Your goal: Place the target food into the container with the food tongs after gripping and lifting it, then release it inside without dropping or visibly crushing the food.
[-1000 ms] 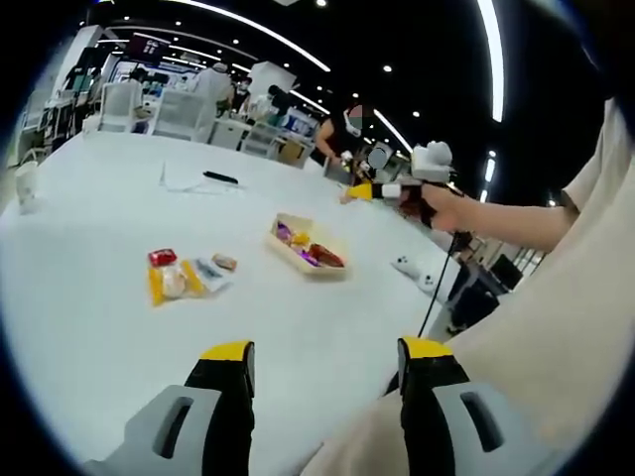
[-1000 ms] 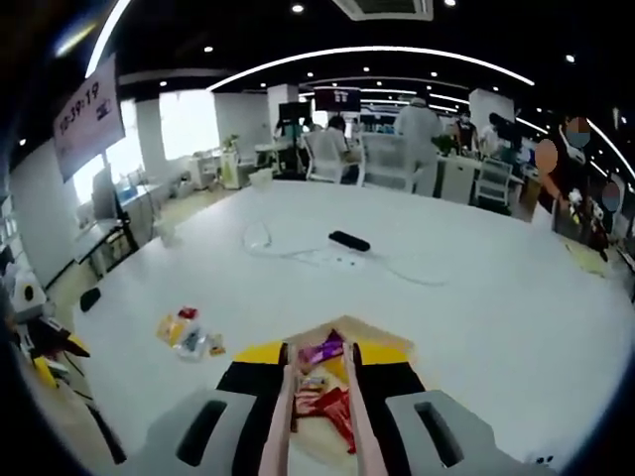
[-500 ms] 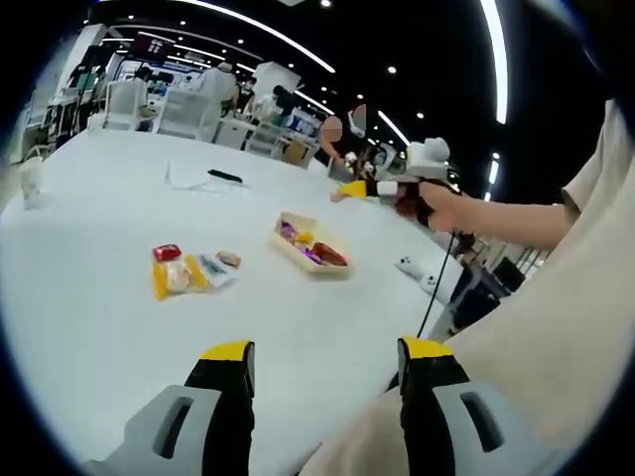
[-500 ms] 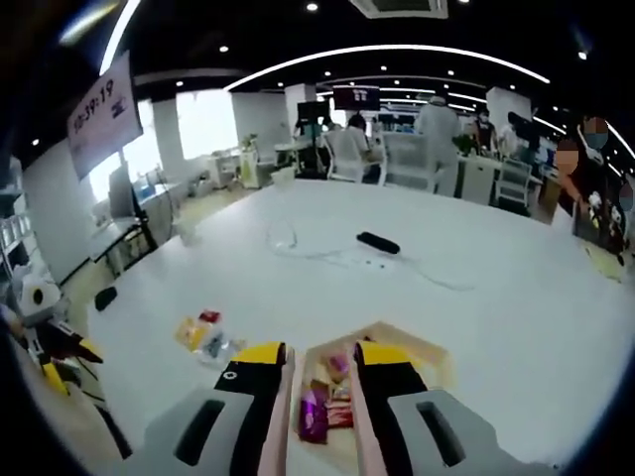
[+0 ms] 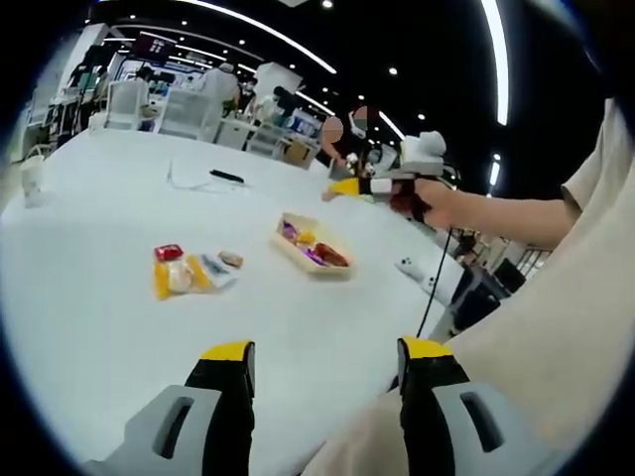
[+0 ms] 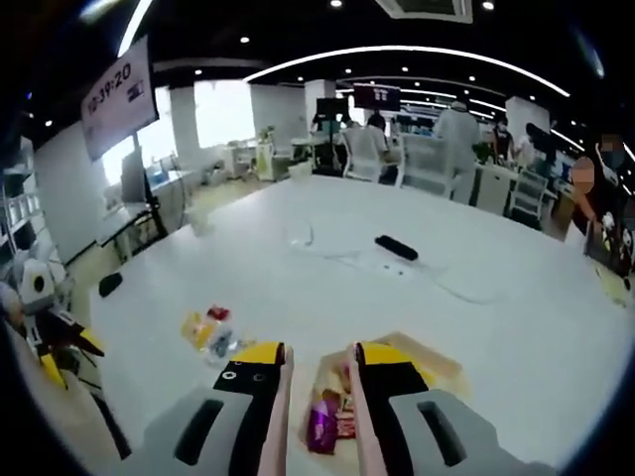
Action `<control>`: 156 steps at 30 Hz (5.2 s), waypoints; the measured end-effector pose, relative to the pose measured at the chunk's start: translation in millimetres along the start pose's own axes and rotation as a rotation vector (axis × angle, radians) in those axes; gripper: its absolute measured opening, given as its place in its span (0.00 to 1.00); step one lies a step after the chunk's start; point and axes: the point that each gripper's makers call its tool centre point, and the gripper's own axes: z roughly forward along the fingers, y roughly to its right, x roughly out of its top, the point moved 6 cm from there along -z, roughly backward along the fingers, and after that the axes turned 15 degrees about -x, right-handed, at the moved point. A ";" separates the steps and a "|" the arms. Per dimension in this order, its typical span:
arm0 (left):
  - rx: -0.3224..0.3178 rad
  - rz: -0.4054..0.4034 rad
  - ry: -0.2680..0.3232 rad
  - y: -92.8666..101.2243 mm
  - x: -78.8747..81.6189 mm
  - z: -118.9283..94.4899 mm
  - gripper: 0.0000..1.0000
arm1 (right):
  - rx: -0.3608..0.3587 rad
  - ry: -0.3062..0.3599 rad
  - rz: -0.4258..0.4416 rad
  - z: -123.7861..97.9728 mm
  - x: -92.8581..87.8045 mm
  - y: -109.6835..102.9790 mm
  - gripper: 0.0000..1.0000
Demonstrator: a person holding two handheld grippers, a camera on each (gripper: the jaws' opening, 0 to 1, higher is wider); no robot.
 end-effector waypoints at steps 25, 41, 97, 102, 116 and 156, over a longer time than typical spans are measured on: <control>0.013 -0.015 0.028 -7.8 -1.5 -4.5 0.57 | 0.155 -0.078 -0.317 23.3 -1.1 -45.0 0.28; 0.021 -0.031 0.048 -9.1 -3.8 -5.0 0.57 | 0.227 -0.134 -0.392 38.7 -5.5 -64.0 0.28; 0.036 -0.099 0.042 -34.3 1.3 5.7 0.57 | 0.359 -0.202 -0.639 85.2 -21.4 -97.8 0.28; 0.038 -0.107 0.037 -35.7 0.0 6.3 0.57 | 0.373 -0.202 -0.655 89.3 -21.5 -102.6 0.28; 0.048 -0.123 0.042 -40.9 3.9 3.6 0.57 | 0.347 -0.233 -0.700 108.2 -31.2 -103.5 0.28; 0.082 -0.194 0.032 -52.9 -14.2 -8.5 0.57 | 0.218 -0.248 -0.685 145.0 -44.2 -107.2 0.28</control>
